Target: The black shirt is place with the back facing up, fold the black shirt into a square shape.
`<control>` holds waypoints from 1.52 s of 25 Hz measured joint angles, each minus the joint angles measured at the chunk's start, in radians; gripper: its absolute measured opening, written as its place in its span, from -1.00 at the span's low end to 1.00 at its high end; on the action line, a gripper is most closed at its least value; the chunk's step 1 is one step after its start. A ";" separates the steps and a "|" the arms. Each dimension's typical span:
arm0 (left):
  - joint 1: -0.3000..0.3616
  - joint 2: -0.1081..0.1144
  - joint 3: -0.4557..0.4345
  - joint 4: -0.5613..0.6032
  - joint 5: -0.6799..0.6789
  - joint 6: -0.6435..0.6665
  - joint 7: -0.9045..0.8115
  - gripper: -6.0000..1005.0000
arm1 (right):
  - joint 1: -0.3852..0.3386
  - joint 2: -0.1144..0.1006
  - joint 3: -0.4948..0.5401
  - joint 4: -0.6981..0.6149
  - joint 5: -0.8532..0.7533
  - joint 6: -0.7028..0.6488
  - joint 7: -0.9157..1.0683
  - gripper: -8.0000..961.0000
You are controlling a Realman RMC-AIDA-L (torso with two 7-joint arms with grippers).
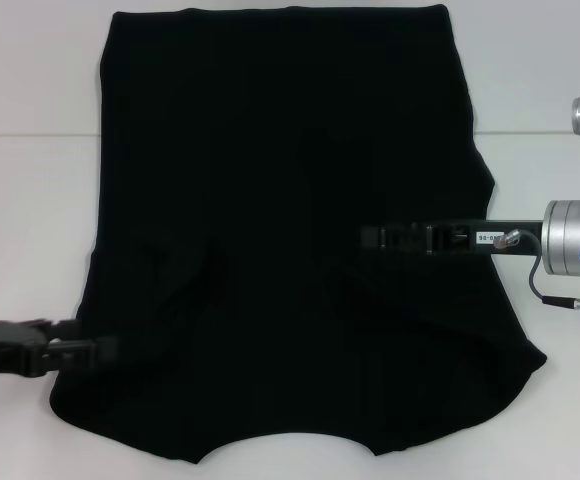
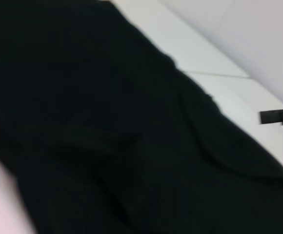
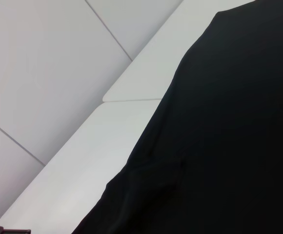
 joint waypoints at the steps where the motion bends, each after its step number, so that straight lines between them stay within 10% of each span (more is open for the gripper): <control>1: 0.000 0.001 -0.007 0.005 0.016 -0.002 -0.012 0.74 | 0.000 0.001 -0.001 -0.001 0.000 0.001 -0.004 0.33; 10: 0.004 0.001 -0.017 0.029 0.112 -0.007 -0.062 0.74 | 0.002 0.006 -0.004 -0.008 0.017 -0.054 -0.080 0.27; 21: -0.004 -0.002 -0.008 0.026 0.149 -0.018 -0.079 0.74 | 0.003 0.006 0.003 -0.011 0.025 -0.048 -0.082 0.97; 38: -0.016 -0.009 0.043 0.019 0.154 -0.081 -0.081 0.37 | 0.007 0.006 0.004 -0.013 0.025 -0.052 -0.081 0.96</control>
